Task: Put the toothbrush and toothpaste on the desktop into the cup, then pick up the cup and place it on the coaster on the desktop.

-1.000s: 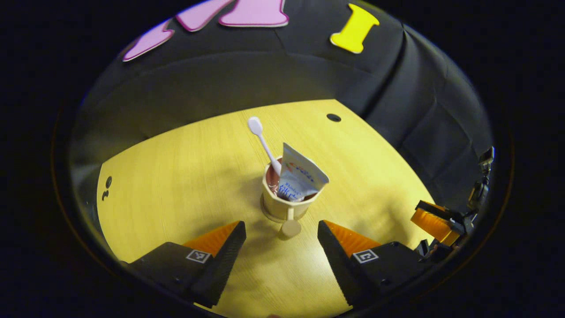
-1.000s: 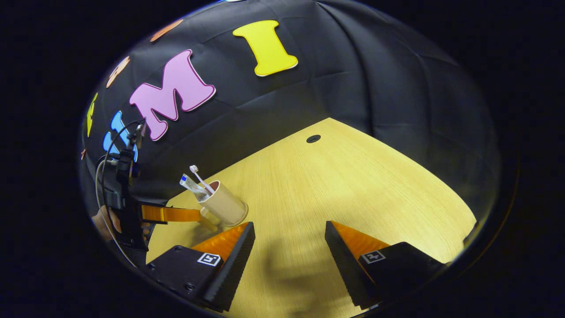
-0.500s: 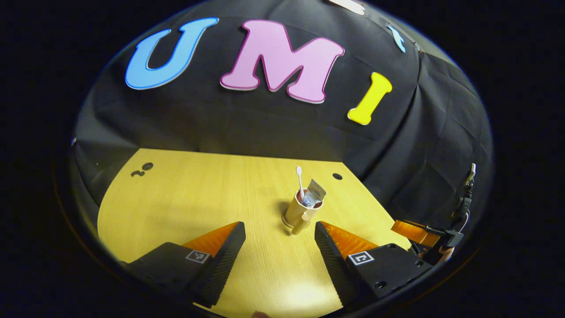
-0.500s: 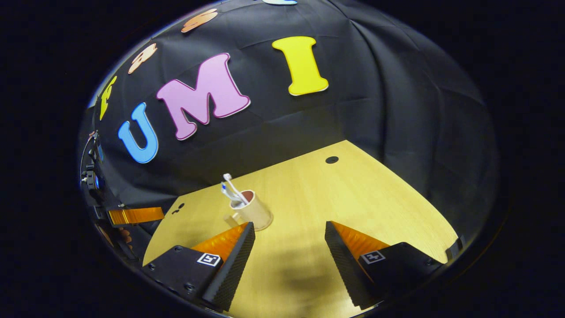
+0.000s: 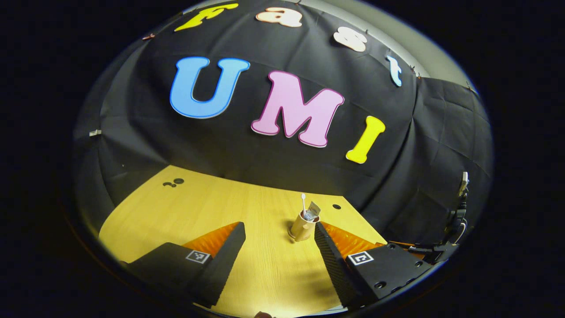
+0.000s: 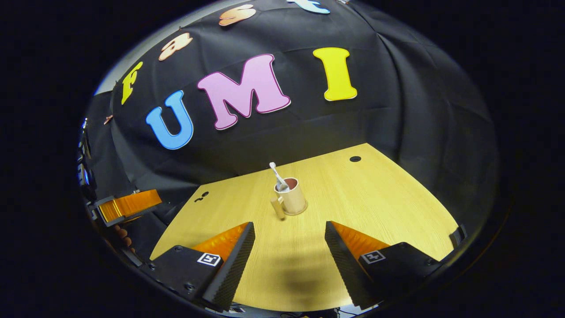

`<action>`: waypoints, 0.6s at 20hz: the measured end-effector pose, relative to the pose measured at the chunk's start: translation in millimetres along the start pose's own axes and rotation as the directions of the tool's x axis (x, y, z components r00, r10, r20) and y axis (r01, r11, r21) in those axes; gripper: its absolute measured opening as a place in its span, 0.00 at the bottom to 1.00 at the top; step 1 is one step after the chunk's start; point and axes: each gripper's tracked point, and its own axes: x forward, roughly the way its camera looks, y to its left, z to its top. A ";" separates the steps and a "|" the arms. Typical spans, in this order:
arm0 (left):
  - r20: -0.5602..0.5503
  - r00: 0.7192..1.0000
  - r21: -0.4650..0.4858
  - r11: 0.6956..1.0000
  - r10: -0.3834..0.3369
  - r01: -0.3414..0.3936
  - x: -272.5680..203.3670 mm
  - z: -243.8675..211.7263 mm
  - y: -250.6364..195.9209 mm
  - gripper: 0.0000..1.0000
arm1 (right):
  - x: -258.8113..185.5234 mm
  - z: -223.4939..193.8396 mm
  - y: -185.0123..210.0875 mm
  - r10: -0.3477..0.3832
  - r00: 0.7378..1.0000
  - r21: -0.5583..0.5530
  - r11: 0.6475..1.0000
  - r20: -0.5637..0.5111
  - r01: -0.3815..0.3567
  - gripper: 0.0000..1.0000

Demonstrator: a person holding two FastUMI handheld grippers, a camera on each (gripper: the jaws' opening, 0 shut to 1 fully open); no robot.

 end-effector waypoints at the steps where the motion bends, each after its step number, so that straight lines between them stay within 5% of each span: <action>1: 0.030 0.999 0.007 1.000 0.018 -0.018 -13.9 2.2 2.5 0.98 | -6.0 0.5 3.1 -0.007 1.000 -0.019 1.000 0.014 0.008 0.98; 4: 0.091 0.994 0.022 0.998 0.055 -0.057 -53.2 1.9 11.0 0.97 | -21.5 -2.9 8.8 -0.019 0.999 -0.040 0.999 0.032 0.021 0.98; 12: 0.039 0.993 0.011 0.994 0.109 -0.110 -104.7 -39.8 33.7 0.98 | -53.3 -35.8 36.5 0.000 1.000 -0.035 0.999 0.014 0.000 0.98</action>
